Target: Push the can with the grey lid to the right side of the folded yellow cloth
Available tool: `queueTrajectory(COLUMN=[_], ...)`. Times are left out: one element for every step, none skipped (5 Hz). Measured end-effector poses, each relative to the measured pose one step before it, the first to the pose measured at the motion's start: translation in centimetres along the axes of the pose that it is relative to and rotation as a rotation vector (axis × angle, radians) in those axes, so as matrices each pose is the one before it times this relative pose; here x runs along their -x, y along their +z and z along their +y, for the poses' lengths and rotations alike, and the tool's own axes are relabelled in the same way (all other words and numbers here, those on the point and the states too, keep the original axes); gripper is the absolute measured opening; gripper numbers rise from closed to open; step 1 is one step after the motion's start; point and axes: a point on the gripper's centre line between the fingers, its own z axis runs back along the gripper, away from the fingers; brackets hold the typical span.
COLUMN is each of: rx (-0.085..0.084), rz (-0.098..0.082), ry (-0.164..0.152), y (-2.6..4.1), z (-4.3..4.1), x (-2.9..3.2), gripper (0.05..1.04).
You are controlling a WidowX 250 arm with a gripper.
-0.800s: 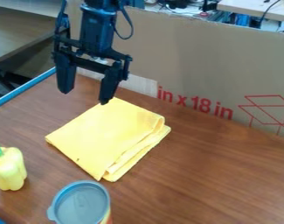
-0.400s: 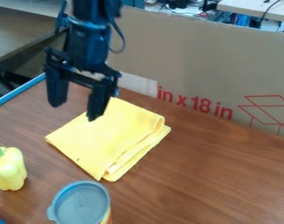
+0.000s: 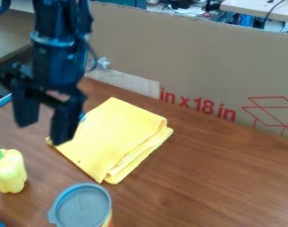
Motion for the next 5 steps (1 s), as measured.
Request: queueTrajectory(rx=[-0.0643, -0.0723, -0.0773, -0.0261, 0.0467], rz=[0.0755, 0.0716, 0.0564, 0.0665, 0.1252], ry=[-0.107, -0.1051, -0.0411, -0.0373, -0.0571], y=[-1.972, -1.02, -1.099, -1.356, -2.568], z=[-0.51, -1.312, -1.315, -1.008, -0.696], x=[2.53, 1.449, 1.363, 0.067, -1.682], gripper=[1.0, 1.0, 1.0, 1.0, 1.0])
